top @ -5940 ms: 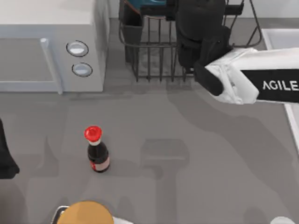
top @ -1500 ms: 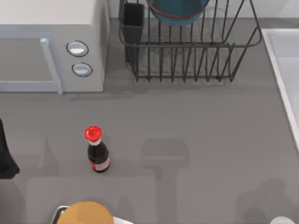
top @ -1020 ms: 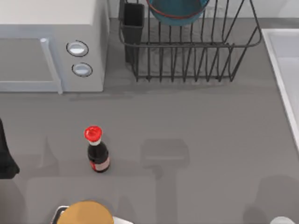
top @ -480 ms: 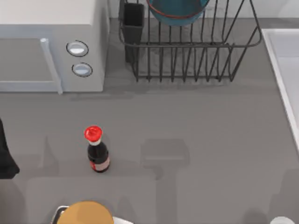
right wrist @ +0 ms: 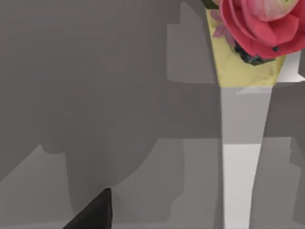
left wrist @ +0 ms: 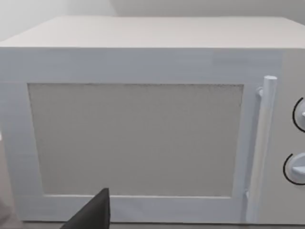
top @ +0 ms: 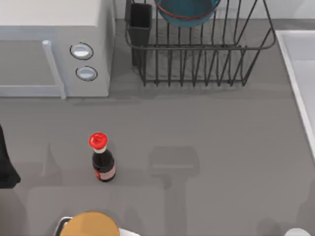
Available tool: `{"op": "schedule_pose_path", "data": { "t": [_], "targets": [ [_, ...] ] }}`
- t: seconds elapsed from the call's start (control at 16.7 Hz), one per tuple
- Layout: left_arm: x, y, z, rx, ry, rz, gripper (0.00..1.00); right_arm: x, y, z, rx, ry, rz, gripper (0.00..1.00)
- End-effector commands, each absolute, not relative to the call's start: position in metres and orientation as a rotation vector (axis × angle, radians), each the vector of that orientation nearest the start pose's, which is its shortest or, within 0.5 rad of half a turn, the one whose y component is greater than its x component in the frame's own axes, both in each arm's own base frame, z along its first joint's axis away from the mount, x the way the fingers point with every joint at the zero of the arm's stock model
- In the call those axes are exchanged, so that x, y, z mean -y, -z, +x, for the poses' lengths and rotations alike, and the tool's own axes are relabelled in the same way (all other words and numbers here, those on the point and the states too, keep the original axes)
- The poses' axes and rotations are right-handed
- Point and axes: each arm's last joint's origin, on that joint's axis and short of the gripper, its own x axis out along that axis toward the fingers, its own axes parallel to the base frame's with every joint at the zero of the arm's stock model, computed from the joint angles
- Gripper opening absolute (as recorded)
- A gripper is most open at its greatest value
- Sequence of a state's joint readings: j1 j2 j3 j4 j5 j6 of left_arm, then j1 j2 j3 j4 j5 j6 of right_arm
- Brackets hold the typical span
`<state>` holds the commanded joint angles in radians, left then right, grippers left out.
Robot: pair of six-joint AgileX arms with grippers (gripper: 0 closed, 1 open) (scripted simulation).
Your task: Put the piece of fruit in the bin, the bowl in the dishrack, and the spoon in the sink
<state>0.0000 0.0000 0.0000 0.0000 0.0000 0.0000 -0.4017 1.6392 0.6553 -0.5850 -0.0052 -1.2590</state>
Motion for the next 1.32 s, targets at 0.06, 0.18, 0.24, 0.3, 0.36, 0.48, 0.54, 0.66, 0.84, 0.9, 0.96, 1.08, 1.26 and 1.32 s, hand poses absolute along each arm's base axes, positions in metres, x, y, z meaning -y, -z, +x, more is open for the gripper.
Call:
{"op": "schedule_pose_path", "data": {
  "t": [0.06,0.18,0.24,0.3,0.36,0.48,0.54,0.66,0.84,0.9,0.96,1.08,1.26,1.32],
  "targets": [
    [0.0012,-0.1600,0.1057,0.000,0.000,0.000,1.00,0.0894,-0.0931,0.2113,-1.460,-0.672,-0.668,1.00],
    [0.0012,-0.1600,0.1057,0.000,0.000,0.000,1.00,0.0894,-0.0931,0.2113,-1.460,-0.672,-0.668,0.92],
    [0.0012,-0.1600,0.1057,0.000,0.000,0.000,1.00,0.0894,-0.0931,0.2113,-1.460,-0.672,-0.668,0.85],
    [0.0012,-0.1600,0.1057,0.000,0.000,0.000,1.00,0.0894,-0.0931,0.2113,-1.460,-0.672,-0.668,0.77],
    [0.0012,-0.1600,0.1057,0.000,0.000,0.000,1.00,0.0894,-0.0931,0.2113,-1.460,-0.672,-0.668,0.70],
    [0.0012,-0.1600,0.1057,0.000,0.000,0.000,1.00,0.0894,-0.0931,0.2113,-1.460,-0.672,-0.668,0.55],
    [0.0012,-0.1600,0.1057,0.000,0.000,0.000,1.00,0.0894,-0.0931,0.2113,-1.460,-0.672,-0.668,0.47],
    [0.0012,-0.1600,0.1057,0.000,0.000,0.000,1.00,0.0894,-0.0931,0.2113,-1.460,-0.672,-0.668,0.32],
    [0.0012,-0.1600,0.1057,0.000,0.000,0.000,1.00,0.0894,-0.0931,0.2113,-1.460,-0.672,-0.668,0.10],
    [0.0012,-0.1600,0.1057,0.000,0.000,0.000,1.00,0.0894,-0.0931,0.2113,-1.460,-0.672,-0.668,0.02],
    [0.0012,-0.1600,0.1057,0.000,0.000,0.000,1.00,0.0894,-0.0931,0.2113,-1.460,-0.672,-0.668,0.00],
    [0.0012,-0.1600,0.1057,0.000,0.000,0.000,1.00,0.0894,-0.0931,0.2113,-1.460,-0.672,-0.668,0.00],
    [0.0012,-0.1600,0.1057,0.000,0.000,0.000,1.00,0.0894,-0.0931,0.2113,-1.460,-0.672,-0.668,0.00],
    [0.0012,-0.1600,0.1057,0.000,0.000,0.000,1.00,0.0894,-0.0931,0.2113,-1.460,-0.672,-0.668,0.00]
  ]
}}
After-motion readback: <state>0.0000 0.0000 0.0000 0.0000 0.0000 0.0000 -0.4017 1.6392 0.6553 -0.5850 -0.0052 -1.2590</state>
